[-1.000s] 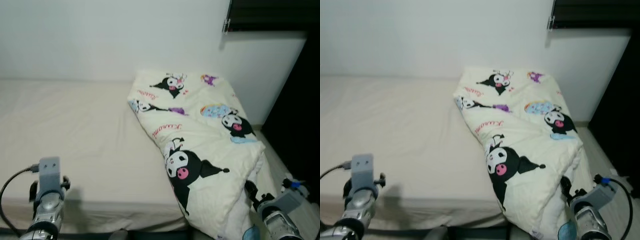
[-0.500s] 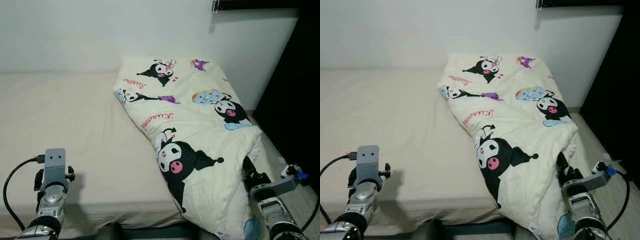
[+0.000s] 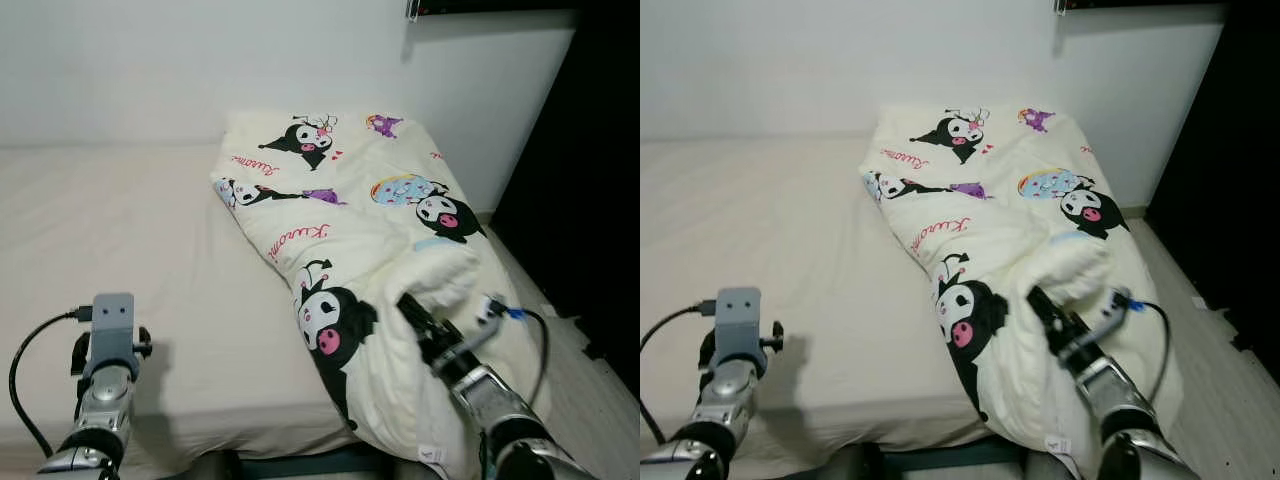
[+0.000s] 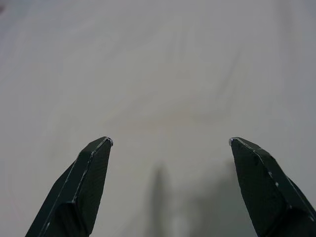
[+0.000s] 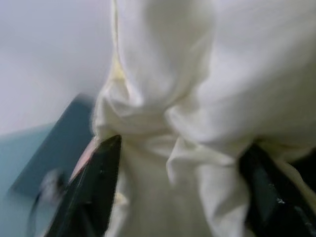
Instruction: Clean up the room
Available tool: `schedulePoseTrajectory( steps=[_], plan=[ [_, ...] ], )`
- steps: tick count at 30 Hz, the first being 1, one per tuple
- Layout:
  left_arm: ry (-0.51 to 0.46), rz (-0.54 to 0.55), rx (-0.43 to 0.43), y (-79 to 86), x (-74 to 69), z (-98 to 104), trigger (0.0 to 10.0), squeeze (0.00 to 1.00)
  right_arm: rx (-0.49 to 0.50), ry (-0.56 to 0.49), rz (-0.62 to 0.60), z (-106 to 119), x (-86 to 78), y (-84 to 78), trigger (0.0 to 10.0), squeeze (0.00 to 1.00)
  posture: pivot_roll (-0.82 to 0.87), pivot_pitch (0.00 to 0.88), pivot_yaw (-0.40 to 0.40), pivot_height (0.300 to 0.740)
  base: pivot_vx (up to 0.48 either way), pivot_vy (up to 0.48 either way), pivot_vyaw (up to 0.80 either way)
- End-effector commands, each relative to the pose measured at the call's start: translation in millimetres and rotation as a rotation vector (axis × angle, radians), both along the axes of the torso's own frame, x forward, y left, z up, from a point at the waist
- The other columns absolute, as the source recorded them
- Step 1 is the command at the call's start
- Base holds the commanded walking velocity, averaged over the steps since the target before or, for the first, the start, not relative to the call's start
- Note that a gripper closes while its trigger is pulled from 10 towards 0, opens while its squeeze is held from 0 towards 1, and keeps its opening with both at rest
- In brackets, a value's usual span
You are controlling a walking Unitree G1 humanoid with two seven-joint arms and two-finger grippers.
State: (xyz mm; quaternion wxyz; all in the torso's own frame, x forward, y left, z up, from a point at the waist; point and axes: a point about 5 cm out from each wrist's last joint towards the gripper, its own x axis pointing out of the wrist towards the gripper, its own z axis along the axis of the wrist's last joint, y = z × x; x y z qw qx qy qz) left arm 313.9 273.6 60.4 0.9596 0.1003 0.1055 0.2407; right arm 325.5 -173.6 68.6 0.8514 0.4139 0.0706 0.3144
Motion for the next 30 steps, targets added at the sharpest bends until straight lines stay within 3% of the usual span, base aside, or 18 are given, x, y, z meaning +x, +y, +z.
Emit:
schedulePoseTrajectory(
  steps=[1, 2, 3, 4, 5, 6, 8, 10, 11, 12, 14, 19, 24, 25, 29, 30],
  plan=[
    [-0.058, 0.014, 0.019, 6.6, 4.6, 13, 10.0, 0.0, -0.018, -0.043, 0.099, 9, 3.5, 13.3, 0.5, 0.0, -0.06, 0.0, 0.012, 0.531, 0.0, 0.0, 0.0],
    [-0.09, 0.013, 0.019, 6.1, 9.3, 21, 10.0, 0.0, -0.057, -0.083, 0.212, 12, 2.2, 28.3, 0.5, 0.0, -0.06, 0.0, 0.012, 0.531, 0.0, 0.0, 0.0],
    [-0.09, 0.013, 0.019, 6.1, 9.3, 21, 10.0, 0.0, -0.057, -0.083, 0.212, 12, 2.2, 28.3, 0.5, 0.0, -0.06, 0.0, 0.012, 0.531, 0.0, 0.0, 0.0],
    [-0.171, 0.01, 0.024, 4.1, 20.5, 41, 10.0, 0.0, -0.121, -0.164, 0.504, 20, -8.6, 63.2, 0.7, 0.0, -0.06, 0.0, 0.007, 0.531, 0.0, 0.0, 0.0],
    [-0.171, 0.01, 0.024, 4.1, 20.5, 41, 10.0, 0.0, -0.121, -0.164, 0.504, 20, -8.6, 63.2, 0.7, 0.0, -0.06, 0.0, 0.007, 0.531, 0.0, 0.0, 0.0],
    [-0.199, 0.008, 0.027, 3.2, 24.2, 48, 10.0, 0.0, -0.138, -0.185, 0.612, 22, -14.8, 74.4, 0.7, 0.0, -0.06, 0.0, 0.007, 0.531, 0.0, 0.0, 0.0],
    [-0.269, -0.005, 0.032, -1.5, 33.4, 66, 10.0, 0.0, -0.132, -0.209, 0.838, 27, -32.3, 90.1, 1.6, 0.0, -0.06, 0.0, 0.003, 0.531, 0.0, 0.0, 0.0],
    [-0.321, -0.02, 0.042, -5.9, 39.5, 79, 10.0, 0.0, -0.148, -0.209, 0.942, 28, -40.3, 93.6, 2.0, 0.0, -0.05, 0.0, -0.001, 0.531, 0.0, 0.0, 0.0],
    [-0.345, -0.029, 0.051, -8.2, 42.0, 86, 10.0, 0.0, -0.194, -0.2, 0.976, 24, -42.9, 90.8, 6.0, 0.0, -0.06, 0.0, -0.002, 0.531, 0.0, 0.0, 0.0],
    [-0.345, -0.029, 0.051, -8.2, 42.0, 86, 10.0, 0.0, -0.194, -0.2, 0.976, 24, -42.9, 90.8, 6.0, 0.0, -0.06, 0.0, -0.002, 0.531, 0.0, 0.0, 0.0],
    [-0.376, -0.04, 0.055, -11.5, 44.9, 93, 10.0, 0.0, -0.269, -0.177, 1.032, 16, -48.7, 84.2, 10.0, 0.0, -0.06, 0.0, -0.002, 0.531, 0.0, 0.0, 0.0],
    [-0.397, -0.051, 0.055, -15.9, 47.6, 99, 10.0, 0.0, -0.352, -0.107, 1.174, 4, -72.5, 65.4, 10.0, 0.0, -0.06, 0.0, -0.002, 0.531, 0.0, 0.0, 0.0],
    [-0.397, -0.055, 0.055, -16.9, 47.9, 99, 10.0, 0.0, -0.394, -0.076, 1.227, 1, -83.3, 57.1, 10.0, 0.0, -0.07, 0.0, 0.002, 0.531, 0.0, 0.0, 0.0],
    [-0.394, -0.06, 0.055, -17.8, 48.0, 98, 10.0, 0.0, -0.445, -0.054, 1.242, -2, -88.4, 49.5, 10.0, 0.0, -0.07, 0.0, 0.002, 0.531, 0.0, 0.0, 0.0],
    [-0.386, -0.068, 0.051, -20.2, 47.9, 96, 10.0, 0.0, -0.523, -0.054, 1.199, -3, -89.0, 35.9, 10.0, 0.0, -0.07, 0.0, 0.003, 0.531, 0.0, 0.0, 0.0],
    [-0.376, -0.08, 0.042, -23.0, 48.4, 94, 10.0, 0.0, -0.548, -0.105, 1.08, 1, -77.5, 30.0, 10.0, 0.0, -0.08, 0.0, 0.004, 0.531, 0.0, 0.0, 0.0]
  ],
)
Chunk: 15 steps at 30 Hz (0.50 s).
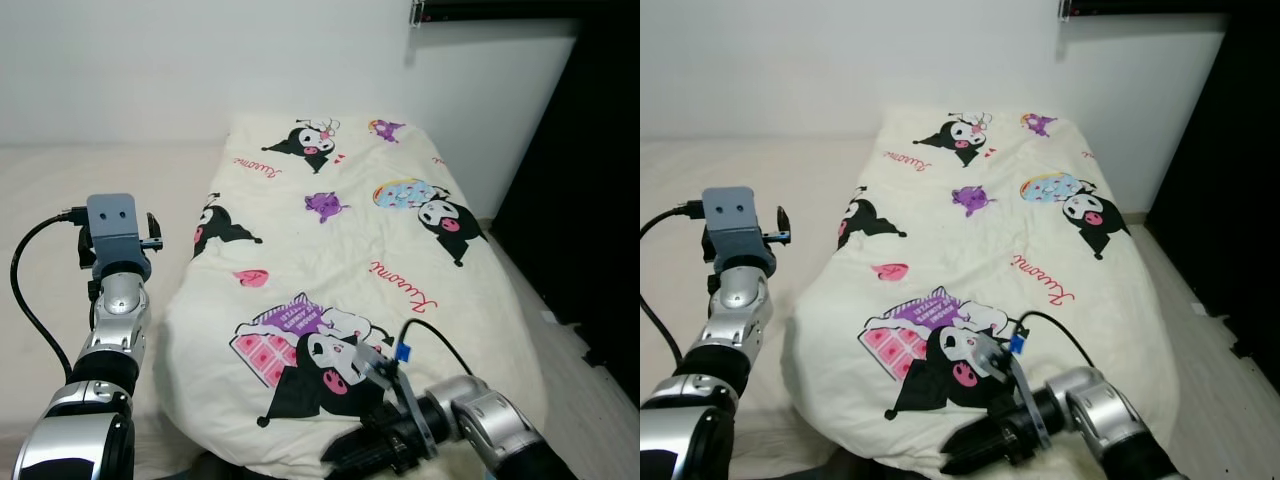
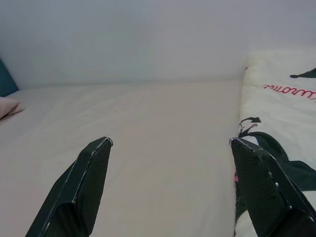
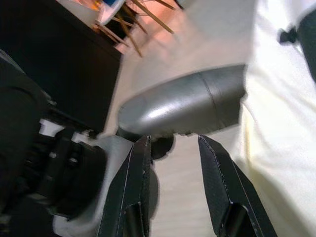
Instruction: Clean up the room
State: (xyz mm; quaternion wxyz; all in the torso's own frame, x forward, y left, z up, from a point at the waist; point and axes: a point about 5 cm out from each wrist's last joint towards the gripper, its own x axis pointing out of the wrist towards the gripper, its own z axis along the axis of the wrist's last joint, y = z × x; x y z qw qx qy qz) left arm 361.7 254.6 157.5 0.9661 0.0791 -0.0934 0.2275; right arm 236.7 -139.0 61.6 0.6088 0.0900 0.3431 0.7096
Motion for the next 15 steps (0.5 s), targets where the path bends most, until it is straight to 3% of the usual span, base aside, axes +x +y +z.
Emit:
schedulePoseTrajectory(
  steps=[1, 2, 3, 5, 6, 8, 11, 13, 14, 15],
  plan=[
    [0.018, -0.017, -0.005, -4.0, 0.6, -3, 10.0, 0.0, 0.007, -0.098, -0.071, 9, 11.3, -4.5, 10.0, 0.0, -0.08, 0.0, 0.004, 0.531, 0.0, 0.0, 0.0],
    [0.029, -0.035, -0.016, -7.6, 1.4, -5, 10.0, 0.0, 0.048, -0.189, -0.206, 16, 26.5, -11.1, 10.0, 0.0, -0.08, 0.0, 0.004, 0.531, 0.0, 0.0, 0.0],
    [0.029, -0.035, -0.016, -7.6, 1.4, -5, 10.0, 0.0, 0.048, -0.189, -0.206, 16, 26.5, -11.1, 10.0, 0.0, -0.08, 0.0, 0.004, 0.531, 0.0, 0.0, 0.0],
    [0.057, -0.119, -0.1, -14.9, 4.8, -10, 10.0, 0.0, 0.09, -0.277, -0.402, 28, 48.1, -21.1, 10.0, 0.0, -0.08, 0.0, 0.004, 0.531, 0.0, 0.0, 0.0],
    [0.057, -0.119, -0.1, -14.9, 4.8, -10, 10.0, 0.0, 0.09, -0.277, -0.402, 28, 48.1, -21.1, 10.0, 0.0, -0.08, 0.0, 0.004, 0.531, 0.0, 0.0, 0.0],
    [0.063, -0.215, -0.152, -20.1, 7.9, -9, 10.0, 0.0, 0.117, -0.329, -0.566, 40, 63.1, -33.2, 10.0, 0.0, -0.08, 0.0, 0.011, 0.531, 0.0, 0.0, 0.0],
    [0.063, -0.215, -0.152, -20.1, 7.9, -9, 10.0, 0.0, 0.117, -0.329, -0.566, 40, 63.1, -33.2, 10.0, 0.0, -0.08, 0.0, 0.011, 0.531, 0.0, 0.0, 0.0],
    [-0.031, -0.367, -0.131, -12.0, 13.1, 28, 10.0, 0.0, 0.115, -0.401, -0.842, 55, 82.0, -66.5, 10.0, 0.0, -0.08, 0.0, 0.008, 0.531, 0.0, 0.0, 0.0],
    [-0.031, -0.367, -0.131, -12.0, 13.1, 28, 10.0, 0.0, 0.115, -0.401, -0.842, 55, 82.0, -66.5, 10.0, 0.0, -0.08, 0.0, 0.008, 0.531, 0.0, 0.0, 0.0],
    [-0.067, -0.474, -0.041, -9.3, 14.4, 55, 10.0, 0.0, 0.107, -0.423, -0.977, 61, 87.9, -83.9, 10.0, 0.0, -0.08, 0.0, 0.007, 0.531, 0.0, 0.0, 0.0]
  ],
)
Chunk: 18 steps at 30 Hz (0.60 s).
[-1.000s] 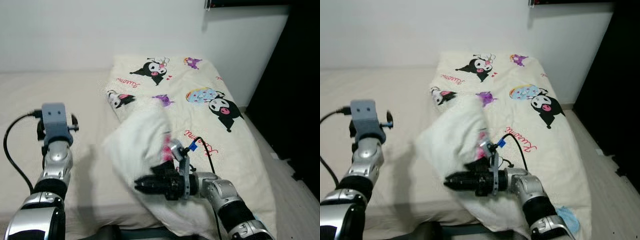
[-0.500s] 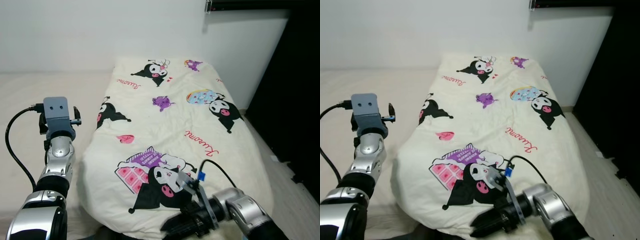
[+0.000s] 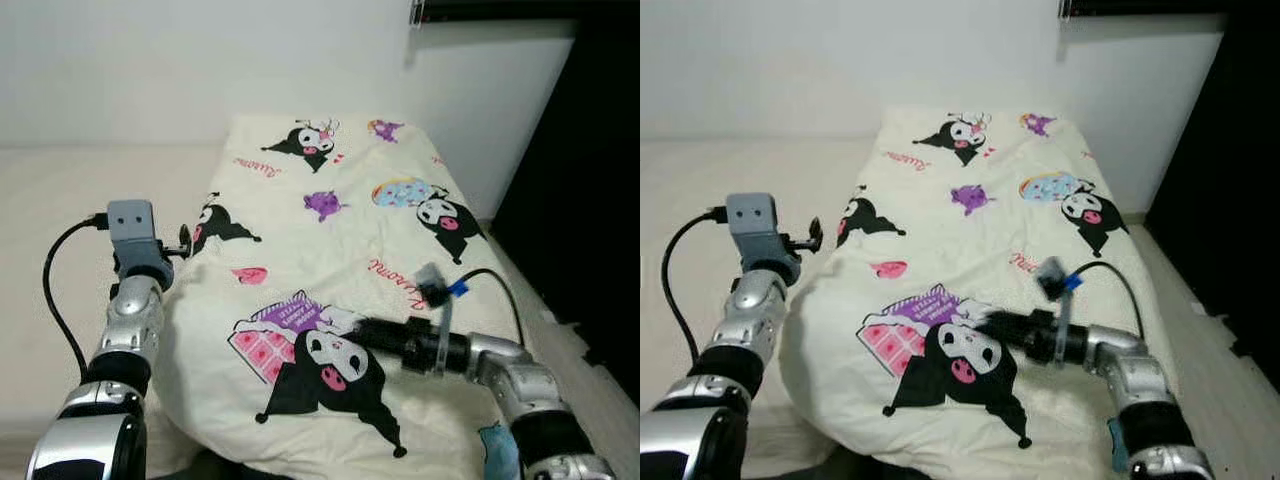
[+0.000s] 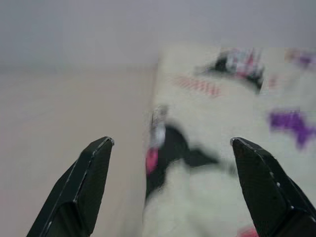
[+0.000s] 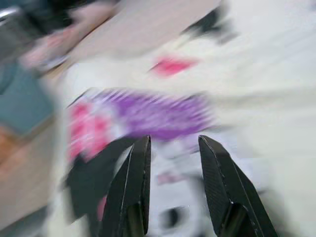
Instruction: Clean up the room
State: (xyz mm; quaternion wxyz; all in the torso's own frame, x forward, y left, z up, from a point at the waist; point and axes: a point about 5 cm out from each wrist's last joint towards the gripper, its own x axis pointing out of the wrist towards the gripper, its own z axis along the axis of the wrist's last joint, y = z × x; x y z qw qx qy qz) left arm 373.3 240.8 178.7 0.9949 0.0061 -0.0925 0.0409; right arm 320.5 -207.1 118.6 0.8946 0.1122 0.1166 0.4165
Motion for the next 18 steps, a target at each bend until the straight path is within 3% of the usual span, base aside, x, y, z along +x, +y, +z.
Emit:
schedulePoseTrajectory(
  steps=[1, 2, 3, 4, 6, 7, 8, 9, 11, 14, 16, 18],
  plan=[
    [-0.087, -0.08, 0.054, 4.5, 2.8, 34, 10.0, 0.0, 0.024, -0.023, -0.124, 4, 4.1, -15.8, 10.0, 0.0, -0.08, 0.0, 0.007, 0.531, 0.0, 0.0, 0.0],
    [-0.107, -0.178, 0.161, 4.4, 2.6, 54, 10.0, 0.0, 0.028, -0.03, -0.221, 7, 7.0, -28.1, 10.0, 0.0, -0.08, 0.0, 0.009, 0.531, 0.0, 0.0, 0.0],
    [-0.107, -0.178, 0.161, 4.4, 2.6, 54, 10.0, 0.0, 0.028, -0.03, -0.221, 7, 7.0, -28.1, 10.0, 0.0, -0.08, 0.0, 0.009, 0.531, 0.0, 0.0, 0.0],
    [-0.076, -0.277, 0.309, 4.2, 1.6, 66, 10.0, 0.0, 0.029, -0.03, -0.283, 7, 7.5, -35.3, 10.0, 0.0, -0.08, 0.0, 0.011, 0.531, 0.0, 0.0, 0.0],
    [0.066, -0.345, 0.486, 11.1, 2.1, 71, 10.0, 0.0, 0.018, -0.026, -0.319, 3, 6.2, -38.3, 10.0, 0.0, -0.09, 0.0, 0.013, 0.531, 0.0, 0.0, 0.0],
    [0.066, -0.345, 0.486, 11.1, 2.1, 71, 10.0, 0.0, 0.018, -0.026, -0.319, 3, 6.2, -38.3, 10.0, 0.0, -0.09, 0.0, 0.013, 0.531, 0.0, 0.0, 0.0],
    [0.182, -0.348, 0.654, 18.4, 0.4, 67, 10.0, 0.0, 0.014, -0.021, -0.321, 0, 5.2, -37.5, 10.0, 0.0, -0.08, 0.0, 0.017, 0.531, 0.0, 0.0, 0.0],
    [0.303, -0.365, 0.769, 26.1, -3.1, 61, 10.0, 0.0, 0.016, -0.013, -0.314, -3, 4.3, -36.1, 10.0, 0.0, -0.08, 0.0, 0.018, 0.531, 0.0, 0.0, 0.0],
    [0.512, -0.415, 0.85, 40.5, -16.9, 56, 10.0, 0.0, 0.006, 0.0, -0.302, -8, 2.7, -32.6, 10.0, 0.0, -0.08, 0.0, 0.025, 0.531, 0.0, 0.0, 0.0],
    [0.577, -0.438, 0.86, 44.6, -23.4, 55, 10.0, 0.0, -0.003, 0.003, -0.3, -9, 2.3, -31.3, 10.0, 0.0, -0.08, 0.0, 0.029, 0.531, 0.0, 0.0, 0.0],
    [0.739, -0.356, 0.878, 58.6, -38.4, 50, 10.0, 0.0, -0.006, 0.005, -0.306, -12, 2.7, -30.0, 10.0, 0.0, -0.06, 0.0, 0.033, 0.531, 0.0, 0.0, 0.0],
    [0.739, -0.356, 0.878, 58.6, -38.4, 50, 10.0, 0.0, -0.006, 0.005, -0.306, -12, 2.7, -30.0, 10.0, 0.0, -0.06, 0.0, 0.033, 0.531, 0.0, 0.0, 0.0]
  ],
)
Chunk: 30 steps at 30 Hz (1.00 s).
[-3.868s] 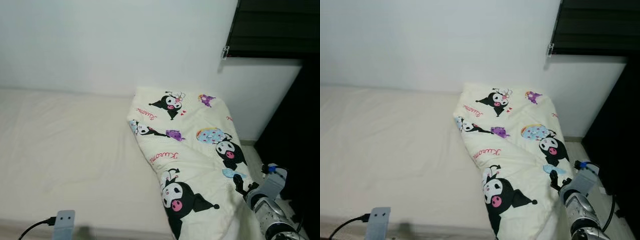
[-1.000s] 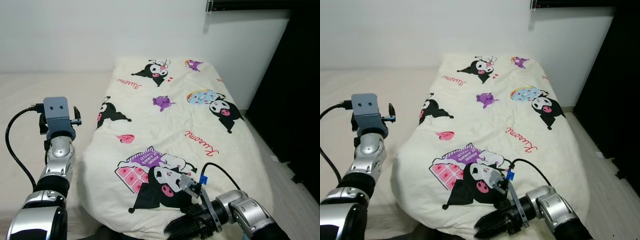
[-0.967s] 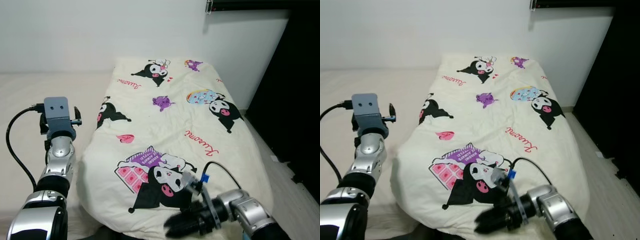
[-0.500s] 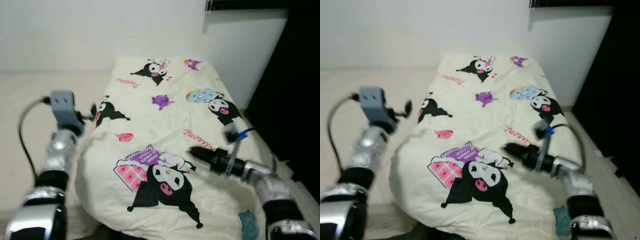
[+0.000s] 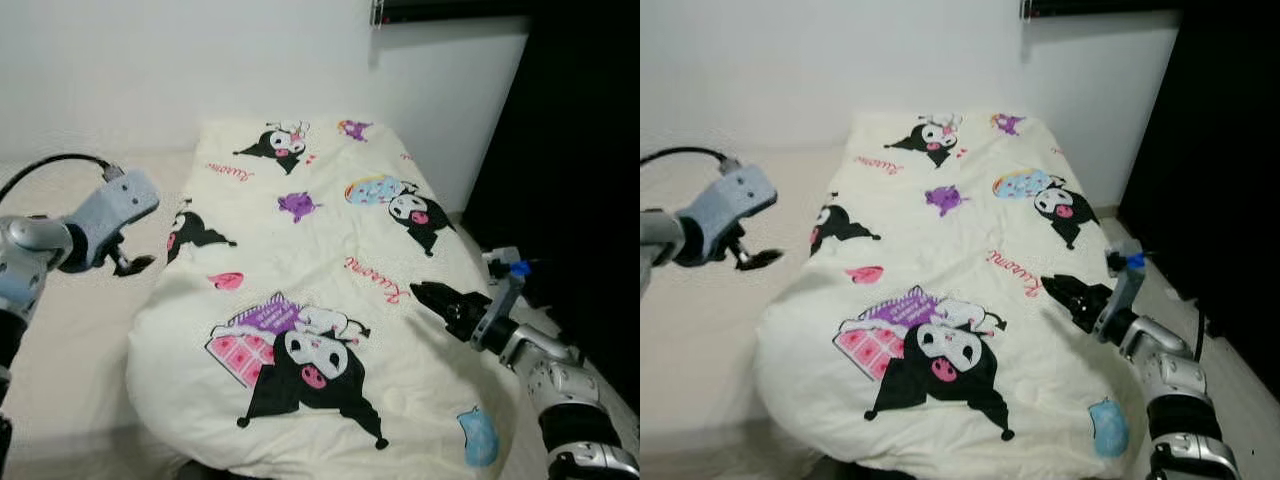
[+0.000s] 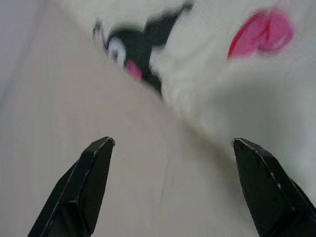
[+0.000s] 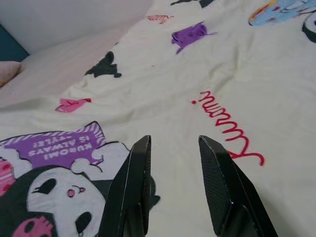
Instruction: Clean up the room
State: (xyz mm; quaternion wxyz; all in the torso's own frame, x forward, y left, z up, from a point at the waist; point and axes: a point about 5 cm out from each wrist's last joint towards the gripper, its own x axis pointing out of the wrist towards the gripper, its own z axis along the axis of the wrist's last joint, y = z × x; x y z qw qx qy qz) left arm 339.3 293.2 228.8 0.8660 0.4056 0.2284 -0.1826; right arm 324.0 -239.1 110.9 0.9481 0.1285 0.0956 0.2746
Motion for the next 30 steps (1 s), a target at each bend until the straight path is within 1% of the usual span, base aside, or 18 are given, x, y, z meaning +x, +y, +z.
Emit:
schedulePoseTrajectory(
  steps=[1, 2, 4, 10, 12, 13, 14, 15, 16, 17, 19, 20, 22, 23, 25, 26, 28, 30],
  plan=[
    [0.092, 0.061, 0.038, 7.2, -16.8, -4, 10.0, 0.0, -0.005, 0.014, -0.008, -6, -0.2, 1.8, 10.0, 0.0, -0.06, 0.0, 0.039, 0.531, 0.0, 0.0, 0.0],
    [0.092, 0.061, 0.038, 7.2, -16.8, -4, 10.0, 0.0, -0.005, 0.014, -0.008, -6, -0.2, 1.8, 10.0, 0.0, -0.06, 0.0, 0.039, 0.531, 0.0, 0.0, 0.0],
    [0.208, 0.089, -0.057, 2.8, -38.5, -14, 10.0, 0.0, -0.007, 0.018, -0.022, -8, 0.1, 1.1, 10.0, 0.0, -0.05, 0.0, 0.047, 0.531, 0.0, 0.0, 0.0],
    [0.253, 0.223, -0.087, 12.3, -56.3, -32, 10.0, 0.0, -0.007, 0.022, -0.032, -11, -1.4, -0.4, 10.0, 0.0, -0.03, 0.0, 0.048, 0.531, 0.0, 0.0, 0.0],
    [0.188, 0.28, -0.092, 12.6, -52.5, -39, 10.0, 0.0, -0.003, 0.022, -0.033, -11, -1.6, -0.2, 10.0, 0.0, -0.02, 0.0, 0.043, 0.531, 0.0, 0.0, 0.0],
    [0.064, 0.339, -0.113, 12.8, -43.0, -45, 10.0, 0.0, 0.0, 0.022, -0.032, -12, -1.4, 1.3, 10.0, 0.0, -0.02, 0.0, 0.038, 0.531, 0.0, 0.0, 0.0],
    [0.064, 0.339, -0.113, 12.8, -43.0, -45, 10.0, 0.0, 0.0, 0.022, -0.032, -12, -1.4, 1.3, 10.0, 0.0, -0.02, 0.0, 0.038, 0.531, 0.0, 0.0, 0.0],
    [-0.122, 0.394, -0.216, 3.8, -30.0, -63, 10.0, 0.0, 0.009, 0.021, -0.023, -13, -0.7, 4.8, 10.0, 0.0, -0.02, 0.0, 0.032, 0.531, 0.0, 0.0, 0.0],
    [-0.16, 0.394, -0.291, -2.5, -27.9, -70, 10.0, 0.0, 0.004, 0.024, -0.02, -13, -0.5, 6.1, 10.0, 0.0, -0.02, 0.0, 0.034, 0.531, 0.0, 0.0, 0.0],
    [-0.16, 0.394, -0.291, -2.5, -27.9, -70, 10.0, 0.0, 0.004, 0.024, -0.02, -13, -0.5, 6.1, 10.0, 0.0, -0.02, 0.0, 0.034, 0.531, 0.0, 0.0, 0.0],
    [-0.13, 0.409, -0.38, -6.5, -29.5, -80, 10.0, 0.0, -0.001, 0.027, -0.018, -14, -0.5, 6.8, 10.0, 0.0, -0.03, 0.0, 0.036, 0.531, 0.0, 0.0, 0.0],
    [-0.053, 0.414, -0.476, -10.9, -34.2, -91, 10.0, 0.0, -0.003, 0.027, -0.016, -15, -0.5, 7.4, 10.0, 0.0, -0.03, 0.0, 0.038, 0.531, 0.0, 0.0, 0.0],
    [-0.053, 0.414, -0.476, -10.9, -34.2, -91, 10.0, 0.0, -0.003, 0.027, -0.016, -15, -0.5, 7.4, 10.0, 0.0, -0.03, 0.0, 0.038, 0.531, 0.0, 0.0, 0.0],
    [0.027, 0.393, -0.537, -14.6, -41.8, -103, 10.0, 0.0, -0.009, 0.03, -0.016, -15, -1.3, 6.9, 10.0, 0.0, -0.04, 0.0, 0.043, 0.531, 0.0, 0.0, 0.0],
    [0.002, 0.417, -0.557, -7.9, -46.5, -103, 10.0, 0.0, -0.011, 0.034, -0.024, -17, -3.7, 3.6, 10.0, 0.0, -0.04, 0.0, 0.041, 0.531, 0.0, 0.0, 0.0],
    [-0.102, 0.464, -0.531, 3.6, -46.8, -95, 10.0, 0.0, -0.013, 0.038, -0.033, -19, -6.1, 0.4, 10.0, 0.0, -0.03, 0.0, 0.036, 0.531, 0.0, 0.0, 0.0],
    [-0.102, 0.464, -0.531, 3.6, -46.8, -95, 10.0, 0.0, -0.013, 0.038, -0.033, -19, -6.1, 0.4, 10.0, 0.0, -0.03, 0.0, 0.036, 0.531, 0.0, 0.0, 0.0],
    [-0.359, 0.579, -0.534, 23.6, -44.4, -70, 10.0, 0.0, -0.017, 0.048, -0.045, -22, -9.1, -2.9, 10.0, 0.0, -0.02, 0.0, 0.035, 0.531, 0.0, 0.0, 0.0]
  ],
)
